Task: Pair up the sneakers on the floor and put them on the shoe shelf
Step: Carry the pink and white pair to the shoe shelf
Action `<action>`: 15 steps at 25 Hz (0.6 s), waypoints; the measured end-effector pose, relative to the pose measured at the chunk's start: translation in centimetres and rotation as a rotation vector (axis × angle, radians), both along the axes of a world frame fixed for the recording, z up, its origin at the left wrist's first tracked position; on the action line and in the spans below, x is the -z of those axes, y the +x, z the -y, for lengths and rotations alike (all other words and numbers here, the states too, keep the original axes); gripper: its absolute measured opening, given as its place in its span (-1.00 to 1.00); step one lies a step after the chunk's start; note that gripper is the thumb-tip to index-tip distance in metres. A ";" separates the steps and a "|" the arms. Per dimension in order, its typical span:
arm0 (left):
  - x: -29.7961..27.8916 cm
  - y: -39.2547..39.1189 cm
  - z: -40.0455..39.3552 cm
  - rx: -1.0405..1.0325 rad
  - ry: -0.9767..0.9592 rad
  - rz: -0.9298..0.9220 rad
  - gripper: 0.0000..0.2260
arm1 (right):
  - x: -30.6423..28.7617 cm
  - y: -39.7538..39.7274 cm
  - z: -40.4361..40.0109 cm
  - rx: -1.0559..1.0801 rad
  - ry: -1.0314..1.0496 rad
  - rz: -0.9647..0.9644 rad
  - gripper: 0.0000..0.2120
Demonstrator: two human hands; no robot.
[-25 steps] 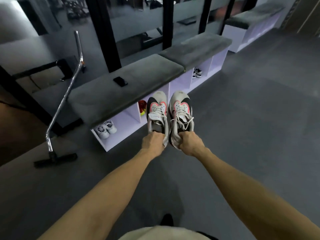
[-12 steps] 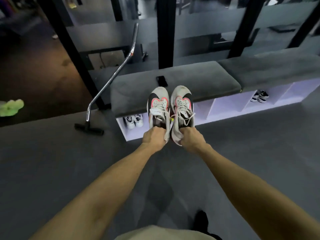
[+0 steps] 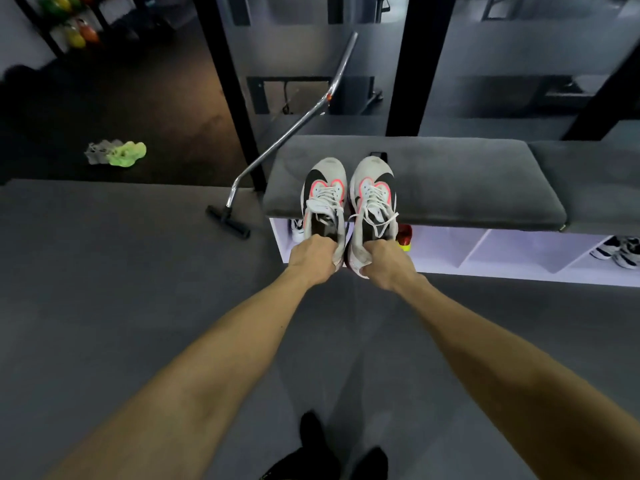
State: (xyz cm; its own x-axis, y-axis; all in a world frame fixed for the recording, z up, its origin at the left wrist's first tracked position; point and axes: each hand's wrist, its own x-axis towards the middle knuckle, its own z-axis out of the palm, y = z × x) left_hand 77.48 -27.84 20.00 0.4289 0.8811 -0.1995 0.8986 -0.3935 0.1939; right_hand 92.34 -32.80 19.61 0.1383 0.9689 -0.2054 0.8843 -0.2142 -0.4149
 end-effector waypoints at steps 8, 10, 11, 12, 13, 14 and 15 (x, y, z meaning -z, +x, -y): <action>2.8 1.8 -5.0 0.030 -0.020 0.020 -0.88 | 2.6 1.5 -4.9 0.052 -0.026 0.009 -0.88; 4.7 2.2 -5.8 0.026 -0.043 0.019 -0.89 | 4.2 1.9 -5.8 0.040 -0.044 0.019 -0.84; 5.9 2.4 -6.2 0.018 -0.056 0.022 -0.90 | 5.4 2.0 -6.2 0.033 -0.051 0.018 -0.79; 7.2 2.4 -6.4 0.005 -0.072 0.026 -0.91 | 6.7 2.1 -6.5 0.021 -0.056 0.016 -0.75; 8.5 2.5 -6.5 -0.012 -0.090 0.028 -0.91 | 8.0 2.1 -6.8 0.014 -0.065 0.012 -0.76; 10.2 2.6 -6.7 -0.028 -0.107 0.030 -0.89 | 9.8 2.3 -7.1 0.001 -0.072 0.012 -0.78; 12.1 2.6 -6.7 -0.042 -0.126 0.030 -0.87 | 11.9 2.4 -7.3 -0.014 -0.083 0.015 -0.80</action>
